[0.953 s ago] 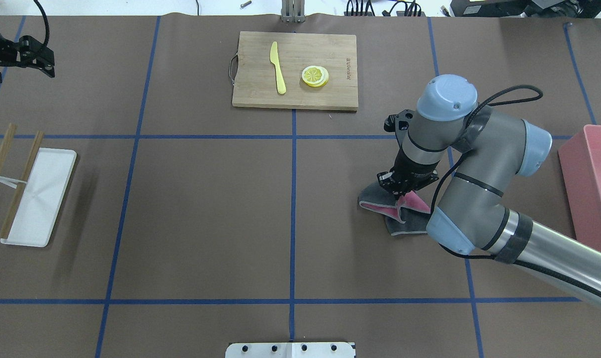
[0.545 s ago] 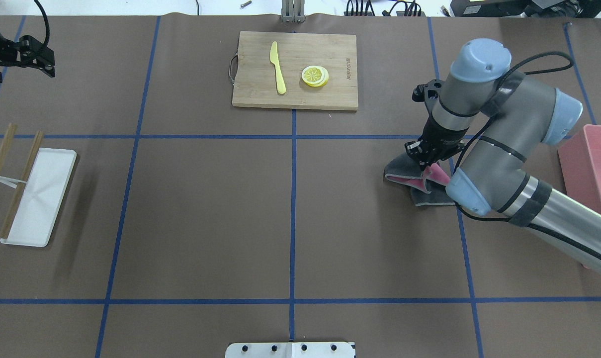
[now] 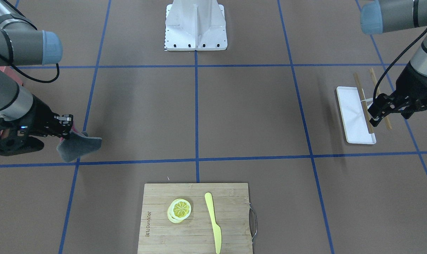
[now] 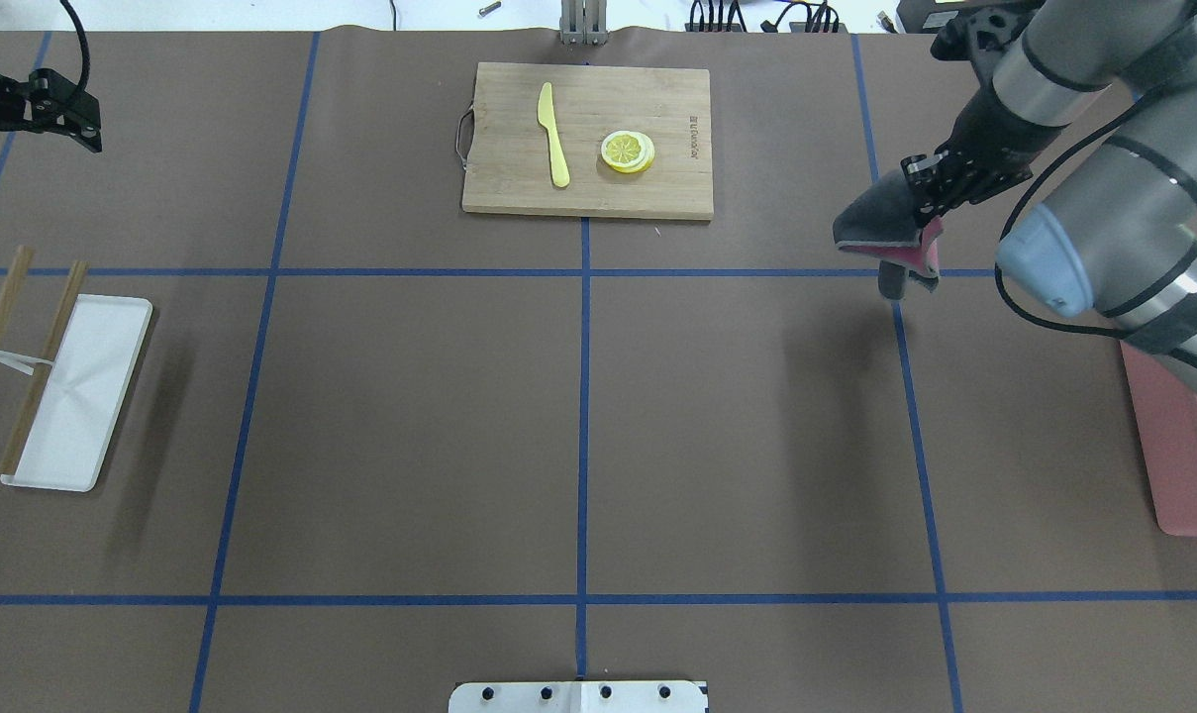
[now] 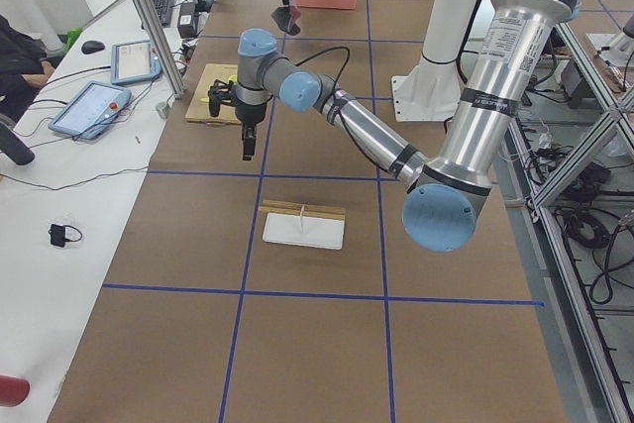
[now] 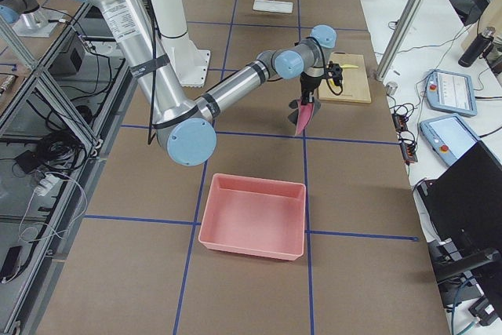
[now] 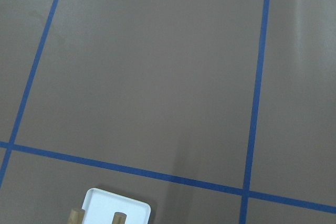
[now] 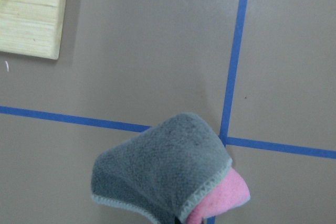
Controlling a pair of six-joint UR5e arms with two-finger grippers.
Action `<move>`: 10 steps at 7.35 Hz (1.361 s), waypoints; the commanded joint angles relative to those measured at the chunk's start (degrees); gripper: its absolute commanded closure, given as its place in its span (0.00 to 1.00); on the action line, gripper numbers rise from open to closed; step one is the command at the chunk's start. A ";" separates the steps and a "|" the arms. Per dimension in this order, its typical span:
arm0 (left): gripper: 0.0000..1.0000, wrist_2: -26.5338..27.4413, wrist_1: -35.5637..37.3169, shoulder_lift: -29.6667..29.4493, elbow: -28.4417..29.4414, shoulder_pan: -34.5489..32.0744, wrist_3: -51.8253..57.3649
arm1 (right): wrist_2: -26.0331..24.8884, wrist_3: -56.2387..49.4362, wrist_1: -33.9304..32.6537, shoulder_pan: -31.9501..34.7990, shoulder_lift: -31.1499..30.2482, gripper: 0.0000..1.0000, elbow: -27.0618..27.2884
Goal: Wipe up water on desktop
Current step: 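Carry the cloth to the pink bin with the right gripper and release it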
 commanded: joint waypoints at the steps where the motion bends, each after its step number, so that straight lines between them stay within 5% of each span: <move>1: 0.02 -0.61 -1.93 4.54 -1.16 -2.18 0.99 | 1.09 -6.36 -8.72 6.90 -1.64 1.00 6.95; 5: 0.02 -0.79 -1.25 11.05 -0.20 -11.40 21.00 | -0.31 -47.36 -27.82 25.00 -5.12 1.00 5.31; 7: 0.02 -2.01 -1.42 12.54 2.00 -13.62 26.21 | -2.84 -49.92 -27.94 25.83 -15.30 1.00 6.44; 10: 0.02 -4.04 -2.04 13.16 3.15 -13.63 26.22 | -4.26 -50.89 -28.03 25.05 -18.25 0.96 6.54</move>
